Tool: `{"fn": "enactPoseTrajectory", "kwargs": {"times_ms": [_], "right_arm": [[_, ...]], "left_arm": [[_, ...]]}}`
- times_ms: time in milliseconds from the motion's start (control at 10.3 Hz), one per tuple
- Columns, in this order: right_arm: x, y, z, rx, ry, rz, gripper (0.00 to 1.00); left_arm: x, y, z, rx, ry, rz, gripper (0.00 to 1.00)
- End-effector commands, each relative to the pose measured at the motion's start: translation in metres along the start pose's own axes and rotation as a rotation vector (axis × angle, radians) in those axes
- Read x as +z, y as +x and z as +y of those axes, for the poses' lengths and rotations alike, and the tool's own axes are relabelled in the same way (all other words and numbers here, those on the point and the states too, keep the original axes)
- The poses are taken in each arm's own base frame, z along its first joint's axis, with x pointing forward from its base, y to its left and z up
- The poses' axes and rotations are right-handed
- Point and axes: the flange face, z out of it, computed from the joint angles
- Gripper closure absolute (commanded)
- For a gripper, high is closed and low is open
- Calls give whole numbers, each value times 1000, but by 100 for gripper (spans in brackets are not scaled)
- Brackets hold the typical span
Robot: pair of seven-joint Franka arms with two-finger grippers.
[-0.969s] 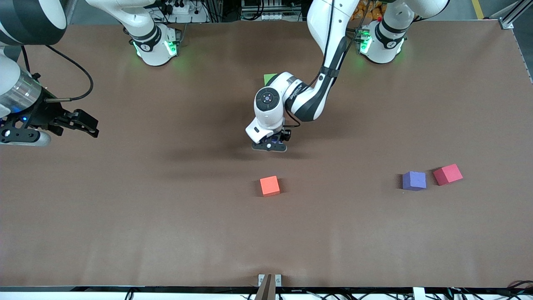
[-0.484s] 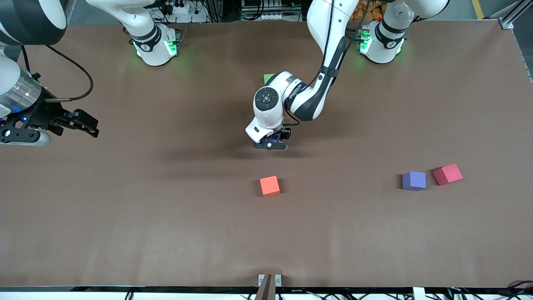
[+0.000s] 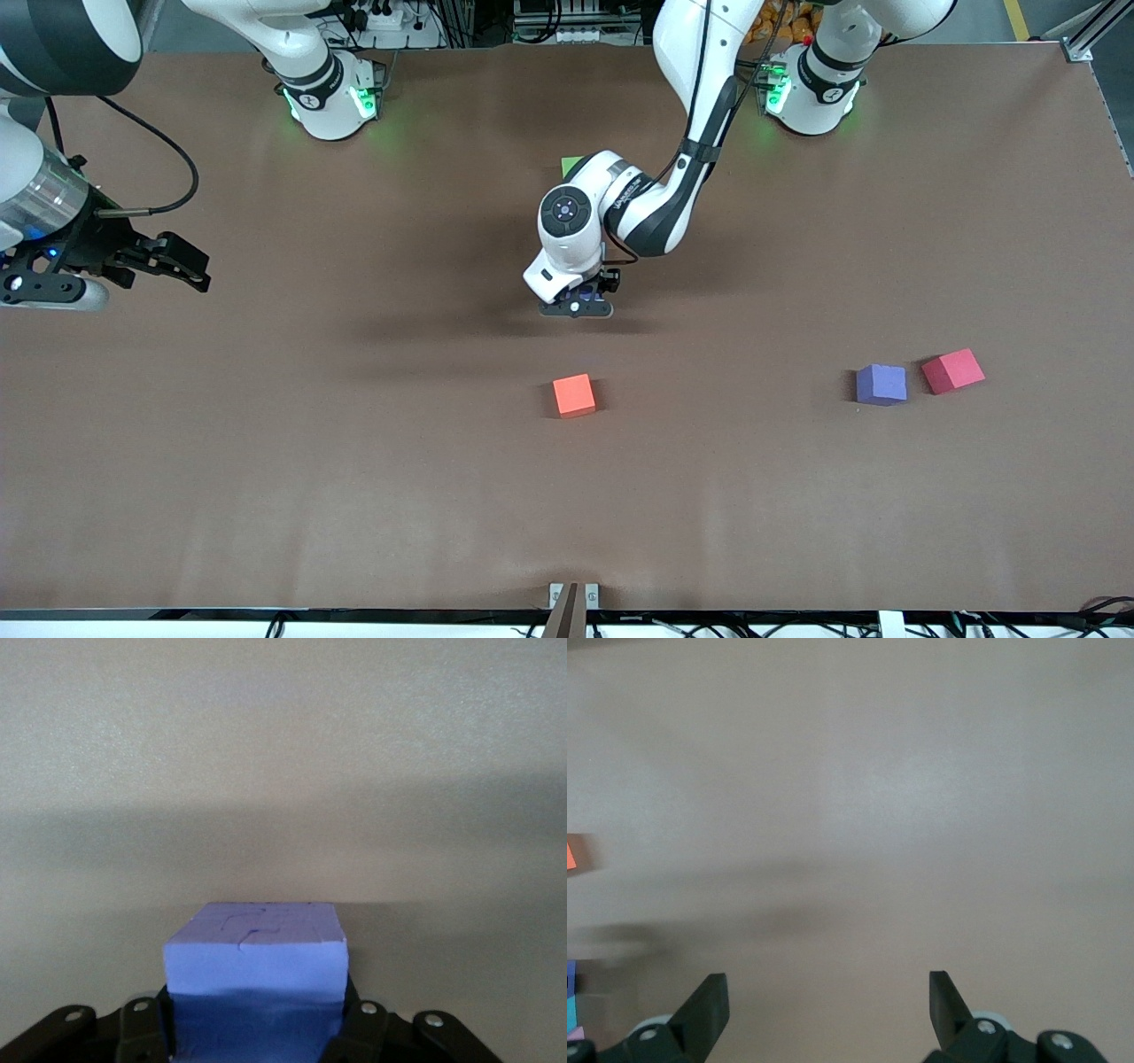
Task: Arrange blocks into number 1
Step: 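Lower the purple cube below the cyan cube and open the left gripper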
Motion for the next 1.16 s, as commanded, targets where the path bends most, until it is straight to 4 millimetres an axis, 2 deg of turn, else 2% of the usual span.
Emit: {"fn": "enactPoseTrajectory", "kwargs": {"times_ms": [0, 194, 291, 581, 678, 775, 969, 1066], "right_arm": [[-6, -3, 1, -11, 0, 0, 0], [-6, -3, 1, -11, 0, 0, 0], [-6, -3, 0, -12, 0, -1, 0], [-8, -6, 2, -9, -5, -20, 0], [-15, -6, 3, -6, -5, -24, 0], [-21, -7, 9, 1, -6, -27, 0], [-35, -10, 27, -3, -8, -41, 0], [-39, -11, 37, -18, -8, -43, 0]], "left_arm": [[2, -3, -1, -13, 24, -10, 1], [-9, 4, -1, -24, 10, 8, 0], [-27, 16, -6, -47, -4, 37, 0], [-98, 55, -49, -137, -33, 116, 0], [-132, 71, -76, -175, -44, 143, 0], [-157, 82, -100, -211, -58, 154, 0], [-209, 110, -166, -293, -114, 165, 0], [-228, 114, -194, -281, -132, 137, 0]]}}
